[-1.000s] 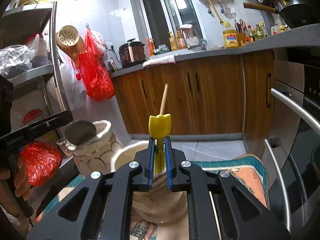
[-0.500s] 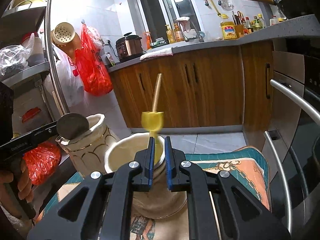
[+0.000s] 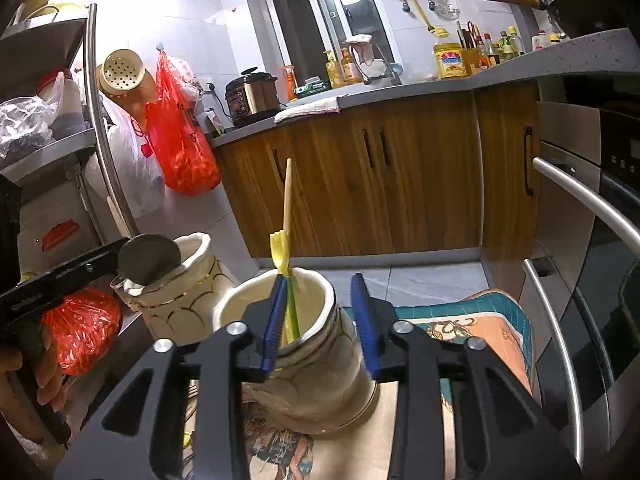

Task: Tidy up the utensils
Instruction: 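Drop the chopstick into a holder cup with the left tool while the right tool releases the yellow utensil, then withdraw both open tools back over the remaining utensils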

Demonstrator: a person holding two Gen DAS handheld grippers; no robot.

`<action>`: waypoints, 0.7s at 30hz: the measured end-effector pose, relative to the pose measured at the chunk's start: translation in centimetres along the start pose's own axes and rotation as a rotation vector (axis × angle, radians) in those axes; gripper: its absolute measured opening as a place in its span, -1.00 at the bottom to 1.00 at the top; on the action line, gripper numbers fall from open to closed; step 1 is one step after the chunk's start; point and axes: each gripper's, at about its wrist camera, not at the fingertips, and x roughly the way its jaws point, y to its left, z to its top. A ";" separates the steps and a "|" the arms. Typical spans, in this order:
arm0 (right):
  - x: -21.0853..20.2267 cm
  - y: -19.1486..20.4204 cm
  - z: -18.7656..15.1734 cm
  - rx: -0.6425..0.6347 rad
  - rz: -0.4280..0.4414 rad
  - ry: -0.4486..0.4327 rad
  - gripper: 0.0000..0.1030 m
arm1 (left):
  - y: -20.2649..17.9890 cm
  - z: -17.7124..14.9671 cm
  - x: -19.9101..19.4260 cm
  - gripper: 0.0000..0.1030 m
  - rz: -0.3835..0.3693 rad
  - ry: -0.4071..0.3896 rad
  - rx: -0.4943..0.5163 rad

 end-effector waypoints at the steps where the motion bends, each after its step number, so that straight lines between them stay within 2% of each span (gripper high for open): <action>1: -0.4 0.1 0.0 0.004 0.004 -0.003 -0.06 | 0.0 0.1 -0.5 0.07 0.003 -0.011 -0.005; 4: -1.7 0.4 -0.2 0.014 0.011 -0.003 0.00 | -0.1 0.1 -1.8 0.31 0.017 -0.029 -0.010; 10: -4.5 1.5 -0.8 0.038 0.018 -0.018 0.50 | 0.0 -0.5 -3.8 0.78 0.063 0.000 -0.033; 17: -6.2 3.2 -2.3 0.045 0.021 -0.016 0.89 | 0.0 -3.1 -5.7 0.85 0.157 0.041 -0.018; 21: -6.1 3.9 -3.3 0.042 0.013 0.010 0.90 | 0.1 -4.7 -6.2 0.85 0.174 0.067 -0.014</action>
